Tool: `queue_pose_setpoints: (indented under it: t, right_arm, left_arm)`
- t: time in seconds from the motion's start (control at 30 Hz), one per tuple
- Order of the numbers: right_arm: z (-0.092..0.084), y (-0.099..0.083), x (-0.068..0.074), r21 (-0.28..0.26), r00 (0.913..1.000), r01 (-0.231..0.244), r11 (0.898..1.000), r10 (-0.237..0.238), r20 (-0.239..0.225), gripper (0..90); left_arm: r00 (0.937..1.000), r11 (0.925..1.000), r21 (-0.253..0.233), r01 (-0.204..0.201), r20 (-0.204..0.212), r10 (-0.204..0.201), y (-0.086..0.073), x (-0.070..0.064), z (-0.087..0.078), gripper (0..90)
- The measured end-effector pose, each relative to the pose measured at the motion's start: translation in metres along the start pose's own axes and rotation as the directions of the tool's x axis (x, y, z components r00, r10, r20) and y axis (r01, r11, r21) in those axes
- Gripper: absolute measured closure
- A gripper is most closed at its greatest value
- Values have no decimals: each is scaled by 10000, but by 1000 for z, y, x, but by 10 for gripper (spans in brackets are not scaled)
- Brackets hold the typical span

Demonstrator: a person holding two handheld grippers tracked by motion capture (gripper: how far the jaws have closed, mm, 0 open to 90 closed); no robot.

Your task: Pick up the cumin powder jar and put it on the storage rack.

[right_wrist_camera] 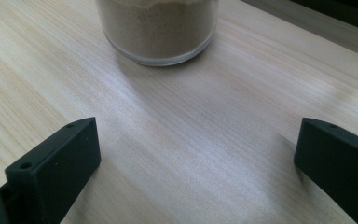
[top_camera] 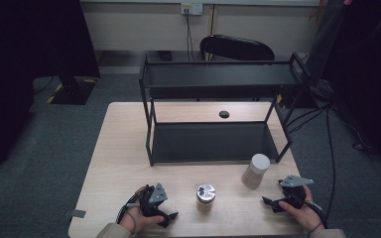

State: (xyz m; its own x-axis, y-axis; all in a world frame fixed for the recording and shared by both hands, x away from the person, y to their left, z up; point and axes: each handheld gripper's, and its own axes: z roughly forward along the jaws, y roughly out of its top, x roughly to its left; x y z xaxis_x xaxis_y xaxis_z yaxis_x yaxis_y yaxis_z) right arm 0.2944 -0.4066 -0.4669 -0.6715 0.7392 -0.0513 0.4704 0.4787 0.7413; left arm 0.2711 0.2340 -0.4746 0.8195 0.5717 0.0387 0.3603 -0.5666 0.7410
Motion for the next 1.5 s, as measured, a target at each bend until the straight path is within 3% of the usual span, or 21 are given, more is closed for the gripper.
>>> queue_pose_setpoints:
  t: [0.83, 1.07, 1.5]
  right_arm:
    - [0, 0, 0, -5, 10000, 0, 10000, 0, -2, 0]
    - [0, 0, 0, -5, 10000, -2, 10000, 2, -3, 0]
    - [0, 0, 0, -6, 10000, 1, 10000, -1, -2, 0]
  left_arm:
    - [9996, 9998, 13, 208, -184, -208, 1, -4, 1, 0]
    - [9993, 9993, -151, 329, 169, -327, 7, -3, -2, 9]
    - [9979, 9991, -404, 145, 632, -119, 24, -6, 0, 9]
